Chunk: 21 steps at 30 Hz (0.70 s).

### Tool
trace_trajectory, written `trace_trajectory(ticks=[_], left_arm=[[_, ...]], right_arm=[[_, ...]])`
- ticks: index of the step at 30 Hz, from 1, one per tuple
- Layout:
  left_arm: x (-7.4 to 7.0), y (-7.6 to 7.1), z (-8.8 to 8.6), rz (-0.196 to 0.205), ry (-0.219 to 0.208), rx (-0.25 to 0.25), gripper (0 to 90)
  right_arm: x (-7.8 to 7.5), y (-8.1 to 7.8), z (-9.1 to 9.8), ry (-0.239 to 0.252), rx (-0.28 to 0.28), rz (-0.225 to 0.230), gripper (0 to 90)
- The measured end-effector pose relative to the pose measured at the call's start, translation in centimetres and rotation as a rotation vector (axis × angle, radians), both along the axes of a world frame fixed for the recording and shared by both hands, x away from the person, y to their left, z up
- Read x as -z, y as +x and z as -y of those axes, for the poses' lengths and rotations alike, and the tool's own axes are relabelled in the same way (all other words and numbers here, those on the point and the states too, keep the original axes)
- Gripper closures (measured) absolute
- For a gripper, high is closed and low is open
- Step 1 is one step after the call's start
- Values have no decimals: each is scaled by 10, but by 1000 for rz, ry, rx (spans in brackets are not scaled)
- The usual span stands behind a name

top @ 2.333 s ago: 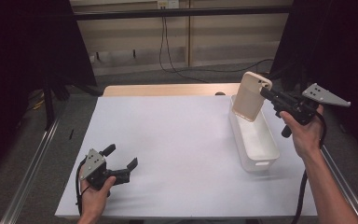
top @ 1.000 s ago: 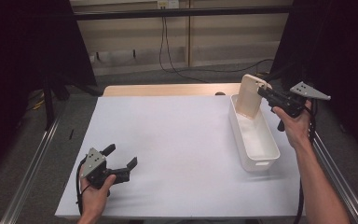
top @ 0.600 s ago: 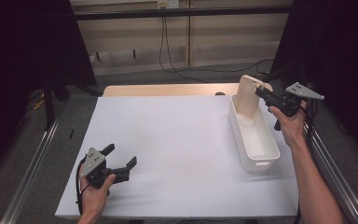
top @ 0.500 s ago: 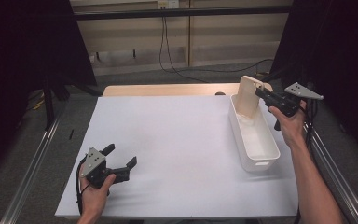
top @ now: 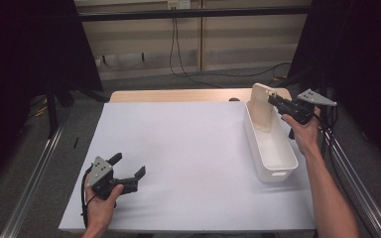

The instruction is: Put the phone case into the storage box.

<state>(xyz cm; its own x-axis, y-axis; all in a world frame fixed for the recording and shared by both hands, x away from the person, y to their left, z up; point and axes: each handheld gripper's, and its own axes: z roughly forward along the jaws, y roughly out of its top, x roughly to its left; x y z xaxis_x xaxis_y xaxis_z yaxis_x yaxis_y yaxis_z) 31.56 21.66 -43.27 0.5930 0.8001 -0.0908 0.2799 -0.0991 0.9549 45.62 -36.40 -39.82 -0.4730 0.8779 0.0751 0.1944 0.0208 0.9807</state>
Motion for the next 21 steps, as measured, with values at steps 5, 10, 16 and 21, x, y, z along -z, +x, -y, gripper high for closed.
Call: trace_trajectory(ticks=[5, 10, 16, 21], left_arm=[[1, 1, -1, -2, 16, -1, 30], [1, 1, 1, -4, 15, 0, 30], [1, 2, 0, -3, 17, 3, 30], [2, 3, 0, -10, 15, -2, 30]], right_arm=[[4, 3, 1, 6, 8, -7, 809], [5, 5, -1, 3, 0, -5, 809], [8, 8, -1, -4, -9, -2, 809], [9, 11, 1, -11, 3, -4, 808]])
